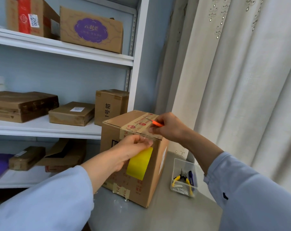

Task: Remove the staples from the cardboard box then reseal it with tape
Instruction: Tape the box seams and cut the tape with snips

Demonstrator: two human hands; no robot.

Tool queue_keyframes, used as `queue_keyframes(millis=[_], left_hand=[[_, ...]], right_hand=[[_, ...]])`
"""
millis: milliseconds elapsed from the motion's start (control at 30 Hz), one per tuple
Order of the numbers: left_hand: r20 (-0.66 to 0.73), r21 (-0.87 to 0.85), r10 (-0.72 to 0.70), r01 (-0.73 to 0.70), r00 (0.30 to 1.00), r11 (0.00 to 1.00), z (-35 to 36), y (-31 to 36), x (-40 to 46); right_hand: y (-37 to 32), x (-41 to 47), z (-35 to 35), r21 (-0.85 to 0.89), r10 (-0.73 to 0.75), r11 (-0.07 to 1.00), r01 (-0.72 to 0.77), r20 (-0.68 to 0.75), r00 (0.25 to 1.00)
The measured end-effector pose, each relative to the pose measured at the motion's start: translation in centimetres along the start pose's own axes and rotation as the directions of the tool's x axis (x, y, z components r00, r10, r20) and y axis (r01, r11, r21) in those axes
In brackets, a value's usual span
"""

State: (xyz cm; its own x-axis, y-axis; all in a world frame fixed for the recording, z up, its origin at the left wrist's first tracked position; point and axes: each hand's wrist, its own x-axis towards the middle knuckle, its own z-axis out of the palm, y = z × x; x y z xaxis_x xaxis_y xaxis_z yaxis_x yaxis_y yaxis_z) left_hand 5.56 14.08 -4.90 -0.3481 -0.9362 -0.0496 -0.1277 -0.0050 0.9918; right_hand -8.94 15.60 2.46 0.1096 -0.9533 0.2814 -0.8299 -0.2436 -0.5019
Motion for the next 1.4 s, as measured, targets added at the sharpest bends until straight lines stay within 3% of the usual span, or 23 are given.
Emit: queue_keyframes(millis=[100, 267, 433, 567, 733, 1200, 1400], left_hand=[[0.029, -0.037, -0.020, 0.021, 0.999, 0.999, 0.0, 0.1, -0.1], [0.046, -0.019, -0.149, 0.150, 0.988, 0.988, -0.4, -0.1, -0.1], [0.039, 0.045, -0.049, 0.047, 0.998, 0.998, -0.5, 1.1, 0.5], [0.067, -0.018, -0.086, 0.087, 0.994, 0.996, -0.4, 1.6, 0.9], [0.053, 0.026, -0.116, 0.115, 0.992, 0.993, 0.1, 2.2, 1.9], [-0.012, -0.067, -0.164, 0.163, 0.986, 0.984, 0.8, 2.5, 3.5], [-0.013, -0.013, -0.160, 0.160, 0.987, 0.987, 0.9, 2.3, 3.9]], right_hand=[[0.2, 0.1, -0.4, 0.072, 0.055, 0.996, -0.056, 0.009, 0.998], [-0.9, 0.3, 0.0, -0.034, 0.025, 0.999, -0.023, 0.061, 0.998], [-0.1, 0.7, -0.5, 0.043, 0.075, 0.996, -0.077, 0.038, 0.996], [0.4, 1.0, -1.3, 0.091, 0.118, 0.988, -0.127, 0.100, 0.988], [0.9, 1.6, -2.0, 0.062, 0.183, 0.979, -0.192, 0.128, 0.975], [3.3, 3.7, -0.7, 0.032, 0.120, 0.991, -0.126, 0.152, 0.981], [4.1, 4.1, -0.4, 0.005, 0.087, 0.996, -0.089, 0.140, 0.986]])
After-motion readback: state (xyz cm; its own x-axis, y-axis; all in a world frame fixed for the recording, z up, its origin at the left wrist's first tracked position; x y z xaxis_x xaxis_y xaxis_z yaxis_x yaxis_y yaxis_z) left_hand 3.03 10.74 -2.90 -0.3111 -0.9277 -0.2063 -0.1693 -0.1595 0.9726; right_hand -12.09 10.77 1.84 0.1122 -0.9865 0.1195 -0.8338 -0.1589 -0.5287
